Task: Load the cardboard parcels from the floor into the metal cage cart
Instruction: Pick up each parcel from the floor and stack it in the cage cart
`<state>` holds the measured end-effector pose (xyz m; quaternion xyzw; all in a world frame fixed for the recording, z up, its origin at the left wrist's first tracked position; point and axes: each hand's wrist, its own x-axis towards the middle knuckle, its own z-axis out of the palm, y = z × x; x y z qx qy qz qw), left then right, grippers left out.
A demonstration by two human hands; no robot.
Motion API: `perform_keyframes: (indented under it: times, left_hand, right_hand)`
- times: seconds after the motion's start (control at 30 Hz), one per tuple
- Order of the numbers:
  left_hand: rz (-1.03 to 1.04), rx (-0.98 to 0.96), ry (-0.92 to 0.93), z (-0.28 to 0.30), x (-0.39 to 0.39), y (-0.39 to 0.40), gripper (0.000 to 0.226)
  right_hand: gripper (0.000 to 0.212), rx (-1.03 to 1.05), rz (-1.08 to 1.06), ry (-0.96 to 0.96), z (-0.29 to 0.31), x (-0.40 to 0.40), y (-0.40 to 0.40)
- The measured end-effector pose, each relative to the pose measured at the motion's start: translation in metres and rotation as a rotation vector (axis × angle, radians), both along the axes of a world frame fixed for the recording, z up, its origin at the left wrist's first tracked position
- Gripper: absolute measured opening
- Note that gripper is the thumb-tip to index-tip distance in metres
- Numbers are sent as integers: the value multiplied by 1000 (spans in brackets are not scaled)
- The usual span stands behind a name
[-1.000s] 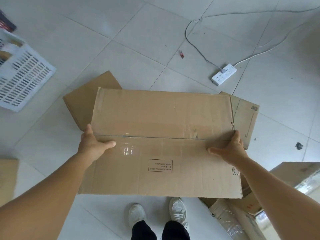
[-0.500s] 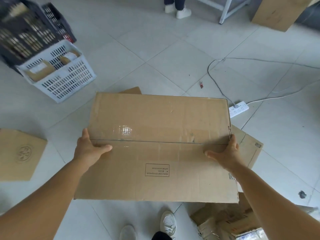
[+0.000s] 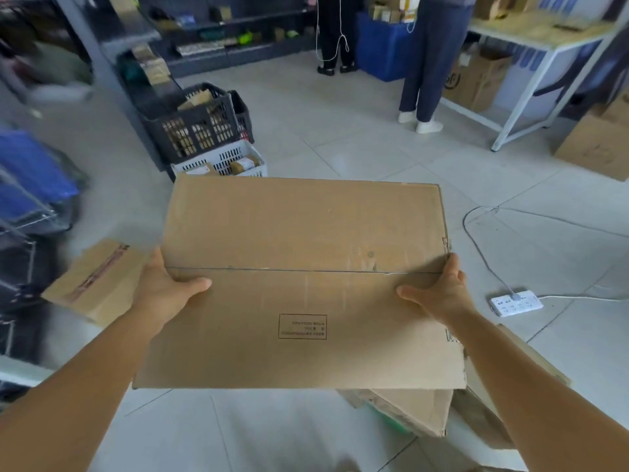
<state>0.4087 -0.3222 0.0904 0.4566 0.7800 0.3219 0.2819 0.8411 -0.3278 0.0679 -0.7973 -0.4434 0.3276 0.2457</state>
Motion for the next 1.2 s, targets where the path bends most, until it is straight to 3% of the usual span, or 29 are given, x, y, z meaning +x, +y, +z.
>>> perform_keyframes:
  times: [0.47,0.67,0.93,1.2]
  left_hand:
    - [306,193,96,135,-173,-157,105]
    - [504,255,145,178,-224,-230,95]
    - [799,321,203,222,-251,-330,88]
    - [1092,358,236,232,-252,-432,80]
  right_hand:
    - [110,227,310,85,115,-199,-12]
    - [114,315,498,131,160,-286,-14]
    - [118,382,770,157,206,-395,-16]
    - [127,391,1077,263,235,-493,-49]
